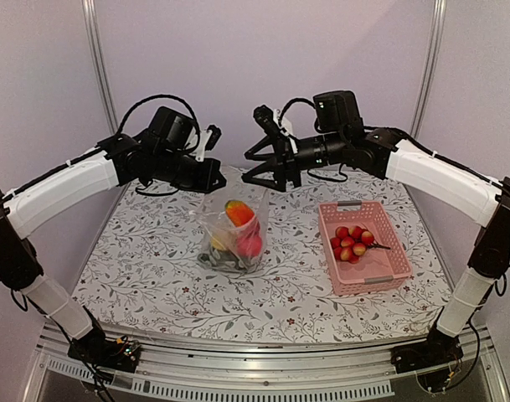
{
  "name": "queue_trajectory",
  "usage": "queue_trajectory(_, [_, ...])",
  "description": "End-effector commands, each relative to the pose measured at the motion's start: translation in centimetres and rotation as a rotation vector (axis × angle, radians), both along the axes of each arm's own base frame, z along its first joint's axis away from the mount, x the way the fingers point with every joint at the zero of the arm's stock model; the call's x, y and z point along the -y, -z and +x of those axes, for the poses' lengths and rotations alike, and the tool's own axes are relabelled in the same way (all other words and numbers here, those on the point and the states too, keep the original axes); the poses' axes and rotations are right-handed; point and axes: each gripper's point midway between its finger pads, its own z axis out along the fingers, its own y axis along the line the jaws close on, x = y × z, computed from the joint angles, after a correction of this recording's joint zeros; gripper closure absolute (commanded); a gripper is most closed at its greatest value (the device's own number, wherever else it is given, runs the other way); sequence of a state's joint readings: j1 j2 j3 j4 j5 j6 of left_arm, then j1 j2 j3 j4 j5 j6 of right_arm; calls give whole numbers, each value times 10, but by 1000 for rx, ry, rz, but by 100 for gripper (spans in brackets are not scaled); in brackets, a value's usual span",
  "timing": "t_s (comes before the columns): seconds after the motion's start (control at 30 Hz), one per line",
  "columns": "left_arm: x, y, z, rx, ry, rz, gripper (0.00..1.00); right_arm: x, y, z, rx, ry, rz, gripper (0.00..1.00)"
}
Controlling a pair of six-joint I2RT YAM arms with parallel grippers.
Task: Place the food in the zip-top bag and seal the zipper
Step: Place the fake fruit in the zipper food storage bag, then pass from the left arm to the right
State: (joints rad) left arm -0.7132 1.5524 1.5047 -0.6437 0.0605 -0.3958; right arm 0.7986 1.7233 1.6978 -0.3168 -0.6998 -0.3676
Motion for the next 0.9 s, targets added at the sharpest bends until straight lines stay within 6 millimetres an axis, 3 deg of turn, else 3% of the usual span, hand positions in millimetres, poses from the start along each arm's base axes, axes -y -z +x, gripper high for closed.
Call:
queue_trajectory(0.0, [-3,-12,0,33,-5,-20,100,-5,12,5,-12,37,-28,31])
queue_trajectory(0.1, [-3,-12,1,35,-5,-17,100,-1,9,1,-10,34,-36,29])
queue_trajectory(0.23, [-2,-12,1,37,-4,-15,100,9,3,-17,53,-16,-64,34])
queue_trajectory(0.37, [-1,-13,1,36,-1,-18,100,12,26,-42,138,-69,-183,42])
queue_trajectory(0.53, [3,-15,-1,21,23,-30,100,6,53,-68,301,-103,-332,43])
queue_trajectory(0.67, [5,-13,-3,8,34,-29,100,-8,60,-75,375,-92,-395,42])
queue_trajectory(0.87, [6,-13,-7,-3,40,-35,99,-24,93,-83,375,-136,-506,41])
